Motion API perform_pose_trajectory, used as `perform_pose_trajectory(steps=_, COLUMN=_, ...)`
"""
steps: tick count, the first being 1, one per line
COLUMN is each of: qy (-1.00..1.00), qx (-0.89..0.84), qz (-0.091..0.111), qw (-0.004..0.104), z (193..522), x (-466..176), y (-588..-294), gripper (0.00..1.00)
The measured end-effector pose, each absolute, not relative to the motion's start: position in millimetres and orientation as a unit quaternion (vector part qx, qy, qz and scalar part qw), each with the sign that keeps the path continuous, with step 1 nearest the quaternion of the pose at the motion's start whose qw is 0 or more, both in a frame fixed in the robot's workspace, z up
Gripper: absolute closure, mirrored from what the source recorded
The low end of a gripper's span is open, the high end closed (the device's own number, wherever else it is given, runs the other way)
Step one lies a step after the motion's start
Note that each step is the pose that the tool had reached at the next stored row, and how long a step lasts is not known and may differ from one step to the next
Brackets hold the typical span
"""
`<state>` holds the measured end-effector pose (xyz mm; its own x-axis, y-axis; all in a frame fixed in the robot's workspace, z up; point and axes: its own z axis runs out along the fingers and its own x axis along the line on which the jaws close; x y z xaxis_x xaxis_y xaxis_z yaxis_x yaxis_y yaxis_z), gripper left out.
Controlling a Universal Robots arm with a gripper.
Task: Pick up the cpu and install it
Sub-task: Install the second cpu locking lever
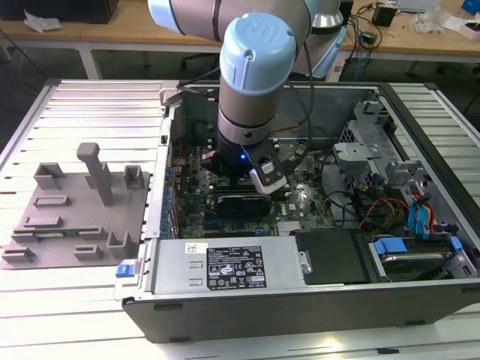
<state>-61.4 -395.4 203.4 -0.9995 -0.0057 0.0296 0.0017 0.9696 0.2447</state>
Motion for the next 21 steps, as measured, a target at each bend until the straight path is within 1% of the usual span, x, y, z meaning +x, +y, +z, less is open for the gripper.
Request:
perform_pose_trajectory(steps=5, qy=-0.991, qx=0.001, qz=-0.13, qw=0.015, z=201.0, x=-61.4, y=-395.4, gripper=0.89)
perform_pose_trajectory(steps=9, qy=-0.99, qx=0.001, qz=-0.139, qw=0.015, z=199.3, x=-61.4, y=-395.3, gripper=0.89)
perform_pose_trajectory(steps=21, qy=-0.99, qx=0.001, qz=-0.14, qw=0.015, z=197.6, x=-64.2, y=-395.4, gripper=0.89)
